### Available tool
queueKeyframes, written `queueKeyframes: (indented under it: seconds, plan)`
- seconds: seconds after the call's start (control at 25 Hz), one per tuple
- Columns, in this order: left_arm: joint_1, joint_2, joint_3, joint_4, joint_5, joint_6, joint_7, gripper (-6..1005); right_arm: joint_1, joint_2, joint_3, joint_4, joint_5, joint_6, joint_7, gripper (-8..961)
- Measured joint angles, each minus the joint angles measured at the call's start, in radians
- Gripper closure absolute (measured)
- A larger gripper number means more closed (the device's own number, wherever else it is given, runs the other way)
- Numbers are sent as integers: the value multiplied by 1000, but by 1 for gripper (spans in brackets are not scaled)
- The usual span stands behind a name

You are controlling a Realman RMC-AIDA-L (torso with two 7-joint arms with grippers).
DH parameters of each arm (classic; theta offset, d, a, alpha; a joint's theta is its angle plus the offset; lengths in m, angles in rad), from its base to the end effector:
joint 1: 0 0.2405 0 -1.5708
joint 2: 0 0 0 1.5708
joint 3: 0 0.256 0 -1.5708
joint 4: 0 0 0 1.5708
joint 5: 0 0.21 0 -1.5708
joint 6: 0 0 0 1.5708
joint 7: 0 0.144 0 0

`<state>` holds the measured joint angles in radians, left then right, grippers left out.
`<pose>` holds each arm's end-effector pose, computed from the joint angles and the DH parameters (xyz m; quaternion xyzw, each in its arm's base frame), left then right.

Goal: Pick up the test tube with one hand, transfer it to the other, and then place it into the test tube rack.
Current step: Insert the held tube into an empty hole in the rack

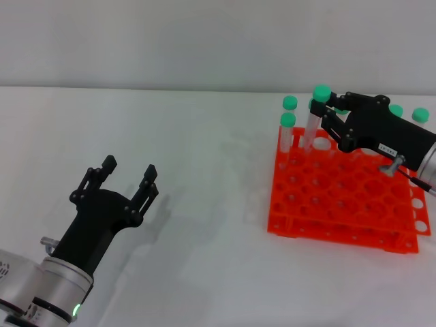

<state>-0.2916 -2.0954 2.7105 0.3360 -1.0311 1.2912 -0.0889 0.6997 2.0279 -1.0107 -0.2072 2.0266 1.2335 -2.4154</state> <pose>-0.2979 0.2673 -0.0687 -0.7360 -0.2298 -0.3547 0.5289 0.2229 0.3959 -0.0179 -0.8665 0.1034 0.3532 0.3372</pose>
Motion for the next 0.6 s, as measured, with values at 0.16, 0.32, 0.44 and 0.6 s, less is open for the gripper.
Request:
queueKeyframes:
  seconds: [0.16,0.32,0.44,0.6]
  plan:
    - [-2,0,0,0,-1,-6,0,254,5,0,0,0,-1,-23,0,727]
    - [0,0,0,0,-34,-3,-1,254,7,0,-1,4,-3,-45,-8,726]
    - [2,0,0,0,-56,-3,-4,254,7,0,-2,6,-3,-54,-13,725]
    - [2,0,1,-1,-63,-2,-16,254,7,0,-2,9,-5,-59,-13,723]
